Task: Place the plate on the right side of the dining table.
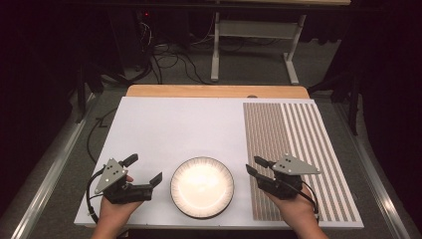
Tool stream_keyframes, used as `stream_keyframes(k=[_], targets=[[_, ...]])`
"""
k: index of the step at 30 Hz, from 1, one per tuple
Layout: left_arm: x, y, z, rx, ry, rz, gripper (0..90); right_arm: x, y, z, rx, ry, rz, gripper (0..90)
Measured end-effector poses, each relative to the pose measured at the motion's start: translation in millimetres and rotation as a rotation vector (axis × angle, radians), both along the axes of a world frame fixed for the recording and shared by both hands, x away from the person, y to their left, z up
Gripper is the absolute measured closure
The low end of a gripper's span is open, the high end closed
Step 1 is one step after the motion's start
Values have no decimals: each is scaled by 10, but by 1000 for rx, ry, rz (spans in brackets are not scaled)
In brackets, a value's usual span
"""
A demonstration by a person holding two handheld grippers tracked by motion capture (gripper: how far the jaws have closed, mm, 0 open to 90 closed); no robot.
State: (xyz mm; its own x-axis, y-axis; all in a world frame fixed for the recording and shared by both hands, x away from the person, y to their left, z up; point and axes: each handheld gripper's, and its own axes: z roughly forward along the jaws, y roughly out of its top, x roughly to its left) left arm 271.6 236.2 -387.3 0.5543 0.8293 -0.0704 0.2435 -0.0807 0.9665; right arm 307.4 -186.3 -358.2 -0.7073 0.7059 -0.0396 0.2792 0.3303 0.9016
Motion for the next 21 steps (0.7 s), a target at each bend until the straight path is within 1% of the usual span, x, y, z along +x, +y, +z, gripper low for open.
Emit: stream_keyframes(k=[1,2,3,4,5,6,7,8,9,10,14,16,17,18,20,21], targets=[[0,0,0,0,0,0,5,0,0,0,0,0,0,644],[2,0,-2,-2,1,-1,5,27,61,-6,-13,0,19,727],[4,0,-3,-1,1,0,6,37,93,-11,-24,6,24,773],[6,0,-5,1,1,-1,6,37,93,-11,-24,6,24,773],[6,0,-6,3,1,-2,6,44,125,-23,-33,12,32,805],[6,-1,-7,5,1,-3,5,38,187,-57,-57,27,51,852],[5,0,-7,8,2,-4,5,33,207,-72,-66,24,61,873],[3,-1,-6,5,2,-4,5,33,207,-72,-66,24,61,873],[-1,-3,-2,5,2,-6,5,21,225,-89,-79,29,72,885],[-3,-4,0,5,1,-7,5,15,241,-114,-83,42,91,900],[-9,-7,8,9,-4,-9,5,-7,264,-187,-92,89,104,900],[-10,-9,10,5,-8,-6,5,-20,269,-236,-107,103,119,900],[-10,-9,11,5,-9,-6,5,-20,269,-236,-107,103,119,900],[-13,-6,13,6,-12,-6,5,-38,282,-262,-127,120,122,900],[-15,-7,15,6,-15,-5,5,-40,286,-268,-127,122,124,900],[-18,-6,16,5,-19,-6,5,-59,305,-285,-157,144,138,900]])
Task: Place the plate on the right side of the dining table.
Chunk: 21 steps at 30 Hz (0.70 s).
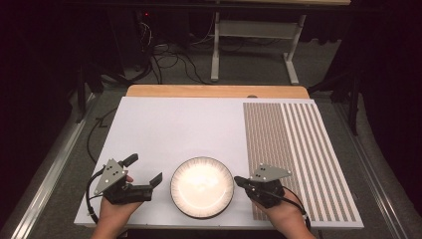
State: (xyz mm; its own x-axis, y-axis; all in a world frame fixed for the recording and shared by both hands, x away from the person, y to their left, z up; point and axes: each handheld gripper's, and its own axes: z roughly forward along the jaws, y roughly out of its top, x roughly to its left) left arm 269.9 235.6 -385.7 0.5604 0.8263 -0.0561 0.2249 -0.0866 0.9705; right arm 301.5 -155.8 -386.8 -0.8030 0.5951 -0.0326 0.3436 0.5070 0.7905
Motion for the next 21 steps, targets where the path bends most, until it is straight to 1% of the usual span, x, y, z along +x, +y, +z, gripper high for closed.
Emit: stream_keyframes(k=[2,3,7,8,9,13,14,15,16,18,19,20,21], targets=[[-2,0,1,0,-1,-1,5,-4,8,-7,-2,-1,2,900],[-4,0,2,0,-3,-4,2,-17,29,-26,-21,8,12,900],[-9,-3,6,-1,-9,-4,2,-26,45,-35,-40,15,18,900],[-9,-6,6,-4,-10,-2,2,-36,52,-40,-49,29,14,900],[-10,-6,7,-3,-11,-1,2,-32,53,-45,-55,23,18,900],[-15,2,14,-2,-12,-1,2,-40,85,-60,-80,32,29,900],[-15,4,15,-2,-13,0,2,-41,94,-64,-84,20,30,900],[-15,5,15,-2,-13,0,2,-49,103,-57,-92,28,23,900],[-15,6,15,-1,-12,-1,2,-46,109,-59,-90,26,25,900],[-14,8,16,-1,-12,-1,2,-40,108,-47,-107,34,30,900],[-14,9,17,-1,-12,-1,2,-40,108,-47,-107,34,30,900],[-14,11,18,0,-13,0,2,-39,114,-44,-101,43,24,900],[-15,12,19,0,-12,1,2,-28,116,-45,-99,37,26,900]])
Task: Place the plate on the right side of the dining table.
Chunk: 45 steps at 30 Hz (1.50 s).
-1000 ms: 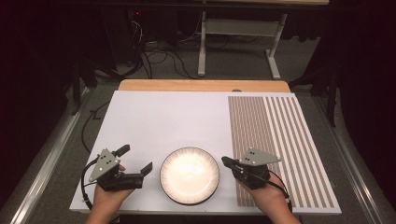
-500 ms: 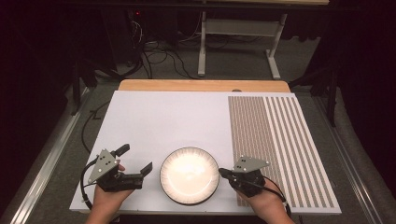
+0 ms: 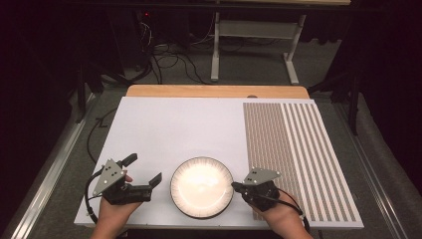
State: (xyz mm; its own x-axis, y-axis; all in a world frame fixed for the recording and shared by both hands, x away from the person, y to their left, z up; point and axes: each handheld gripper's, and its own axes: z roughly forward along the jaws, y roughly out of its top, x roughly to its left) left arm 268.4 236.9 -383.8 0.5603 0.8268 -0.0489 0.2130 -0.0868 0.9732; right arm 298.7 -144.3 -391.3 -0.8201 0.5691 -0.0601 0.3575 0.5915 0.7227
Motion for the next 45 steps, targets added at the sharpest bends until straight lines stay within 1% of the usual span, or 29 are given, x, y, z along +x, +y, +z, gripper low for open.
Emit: stream_keyframes(k=[6,10,13,19,26,27,29,31,32,36,40,45], targets=[[-3,5,6,-2,-1,1,2,-4,22,9,-21,3,-2,900],[-4,5,7,-2,-1,-1,2,-3,40,2,-14,1,1,900],[-3,10,8,-5,-1,0,2,-4,60,4,-25,0,4,900],[-3,14,10,-5,0,0,2,0,85,-2,-18,3,6,900],[-5,18,12,-8,-1,0,2,3,123,-6,-23,6,16,900],[-5,19,13,-9,-1,0,2,4,134,-10,-15,7,14,900],[-6,19,13,-11,-3,0,2,14,162,-20,-10,10,27,900],[-6,19,14,-12,-3,1,2,11,176,-21,-12,16,23,900],[-7,19,15,-14,-4,3,2,17,203,-33,-10,11,32,900],[-11,28,20,-12,-3,3,2,18,239,-46,-11,6,32,900],[-4,28,15,-20,1,3,2,24,239,-41,2,15,26,900],[1,24,10,-18,4,6,2,23,250,-49,-4,13,35,900]])
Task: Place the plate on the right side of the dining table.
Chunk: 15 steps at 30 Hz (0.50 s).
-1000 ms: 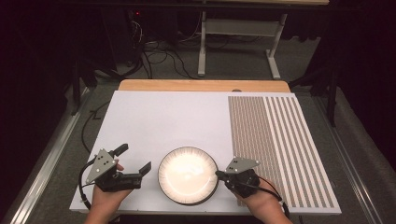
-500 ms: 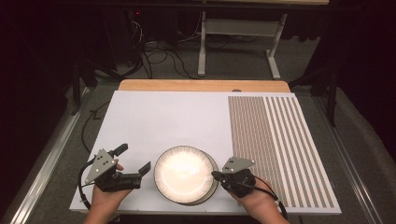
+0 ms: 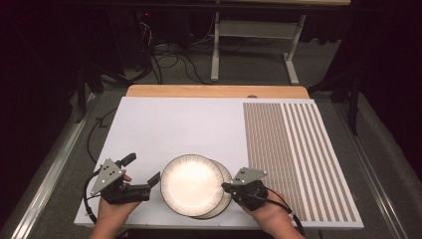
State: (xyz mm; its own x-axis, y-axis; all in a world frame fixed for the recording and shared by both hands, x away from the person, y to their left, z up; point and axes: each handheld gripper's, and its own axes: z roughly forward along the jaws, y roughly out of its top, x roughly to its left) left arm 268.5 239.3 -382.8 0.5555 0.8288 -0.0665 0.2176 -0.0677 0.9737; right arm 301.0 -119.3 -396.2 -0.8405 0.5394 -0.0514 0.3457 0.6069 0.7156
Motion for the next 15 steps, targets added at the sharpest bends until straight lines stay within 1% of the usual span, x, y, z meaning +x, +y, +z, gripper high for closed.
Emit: stream_keyframes(k=[2,10,15], targets=[[0,-1,-2,-3,3,0,2,0,27,-17,4,11,12,900],[11,-5,-12,-11,18,-7,2,-11,161,-75,0,16,38,900],[22,-16,-17,-10,41,-18,2,-14,238,-94,3,18,50,900]])
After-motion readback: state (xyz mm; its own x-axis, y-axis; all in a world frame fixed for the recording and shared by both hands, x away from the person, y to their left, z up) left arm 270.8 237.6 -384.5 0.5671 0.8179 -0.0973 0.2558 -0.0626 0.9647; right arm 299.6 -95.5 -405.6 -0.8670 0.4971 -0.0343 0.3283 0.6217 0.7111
